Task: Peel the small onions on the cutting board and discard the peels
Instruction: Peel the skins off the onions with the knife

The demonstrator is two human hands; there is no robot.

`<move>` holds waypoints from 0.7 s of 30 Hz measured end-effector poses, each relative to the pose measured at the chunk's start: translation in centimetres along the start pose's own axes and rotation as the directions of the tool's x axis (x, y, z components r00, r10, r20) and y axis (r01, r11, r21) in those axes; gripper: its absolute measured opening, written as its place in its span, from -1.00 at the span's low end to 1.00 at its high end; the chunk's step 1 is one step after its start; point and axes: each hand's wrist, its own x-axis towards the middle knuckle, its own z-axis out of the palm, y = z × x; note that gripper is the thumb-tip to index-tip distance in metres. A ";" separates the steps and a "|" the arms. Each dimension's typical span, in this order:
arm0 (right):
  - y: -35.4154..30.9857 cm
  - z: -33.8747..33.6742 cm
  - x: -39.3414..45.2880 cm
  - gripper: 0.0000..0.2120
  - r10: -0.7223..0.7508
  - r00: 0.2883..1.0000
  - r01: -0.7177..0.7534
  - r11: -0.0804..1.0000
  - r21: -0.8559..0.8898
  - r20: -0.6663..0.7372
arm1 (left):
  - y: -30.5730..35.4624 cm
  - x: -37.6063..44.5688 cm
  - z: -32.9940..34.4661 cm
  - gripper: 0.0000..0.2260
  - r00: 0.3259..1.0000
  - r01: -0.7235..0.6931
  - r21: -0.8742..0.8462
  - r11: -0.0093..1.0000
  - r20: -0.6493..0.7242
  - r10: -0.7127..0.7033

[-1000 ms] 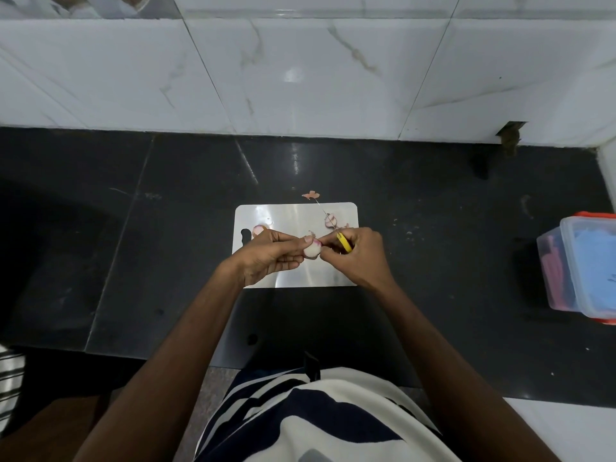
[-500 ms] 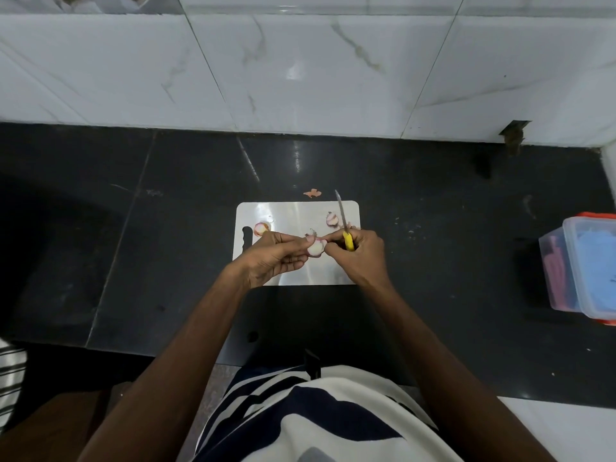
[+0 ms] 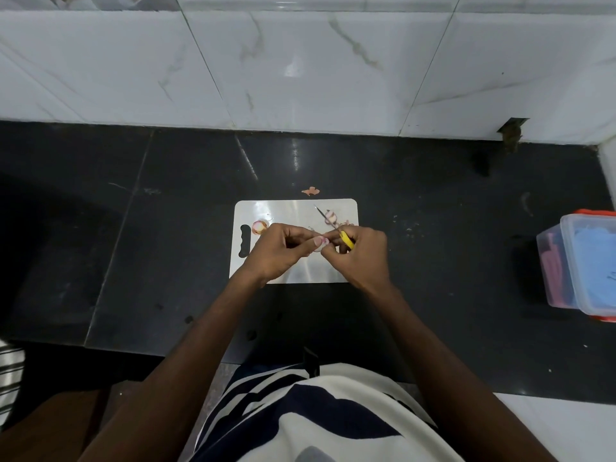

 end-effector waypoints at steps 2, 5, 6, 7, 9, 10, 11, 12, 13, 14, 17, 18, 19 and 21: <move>0.0 0.3 0.0 -0.82 0.013 0.999 -0.013 1.000 0.002 -0.050 | 0.3 0.0 0.2 -0.81 0.999 -0.022 0.026 0.999 -0.037 0.023; -0.1 0.8 -0.3 -0.75 0.026 0.993 -0.025 1.000 0.008 -0.112 | 0.4 0.0 0.7 -0.83 0.995 -0.046 0.082 0.996 -0.087 0.053; -0.2 0.9 -0.3 -0.73 0.029 0.992 -0.028 1.000 0.015 -0.124 | 0.4 -0.1 0.8 -0.83 0.994 -0.046 0.091 0.995 -0.096 0.055; -0.2 1.0 -0.4 -0.72 0.034 0.990 -0.031 0.999 0.024 -0.134 | 0.3 -0.1 0.8 -0.82 0.994 -0.048 0.092 0.995 -0.098 0.057; -0.2 1.1 -0.6 -0.74 0.048 0.988 -0.042 0.998 0.041 -0.145 | 0.1 -0.1 0.8 -0.80 0.993 -0.059 0.073 0.996 -0.097 0.066; -0.2 1.1 -0.6 -0.76 0.054 0.987 -0.047 0.998 0.050 -0.149 | 0.1 -0.2 0.8 -0.80 0.993 -0.063 0.059 0.996 -0.098 0.069; -0.2 1.1 -0.7 -0.78 0.056 0.987 -0.047 0.997 0.062 -0.152 | 0.2 -0.3 0.8 -0.81 0.992 -0.068 0.047 0.997 -0.101 0.073; -0.2 1.1 -0.7 -0.79 0.059 0.987 -0.048 0.996 0.073 -0.153 | 0.2 -0.4 0.9 -0.82 0.992 -0.073 0.037 0.997 -0.105 0.077; -0.1 1.1 -0.8 -0.80 0.066 0.986 -0.055 0.995 0.080 -0.151 | 0.2 -0.5 0.9 -0.82 0.991 -0.077 0.030 0.997 -0.107 0.080; -0.1 1.1 -0.8 -0.79 0.079 0.986 -0.067 0.994 0.082 -0.146 | 0.2 -0.5 1.0 -0.82 0.991 -0.080 0.027 0.996 -0.110 0.083; -0.1 0.9 -0.9 -0.83 0.121 0.985 -0.107 0.987 0.119 -0.123 | 0.1 -0.5 1.1 -0.81 0.991 -0.078 -0.005 0.997 -0.107 0.077; -0.1 0.9 -0.8 -0.85 0.131 0.984 -0.114 0.984 0.136 -0.120 | 0.1 -0.5 1.1 -0.81 0.992 -0.074 -0.026 0.997 -0.104 0.071; -0.1 0.8 -0.8 -0.88 0.142 0.983 -0.123 0.980 0.155 -0.119 | 0.0 -0.5 1.1 -0.81 0.993 -0.071 -0.050 0.996 -0.100 0.066; -0.1 0.7 -0.6 -0.91 0.181 0.977 -0.154 0.966 0.209 -0.115 | 0.0 -0.6 1.1 -0.81 0.994 -0.075 -0.093 0.993 -0.086 0.067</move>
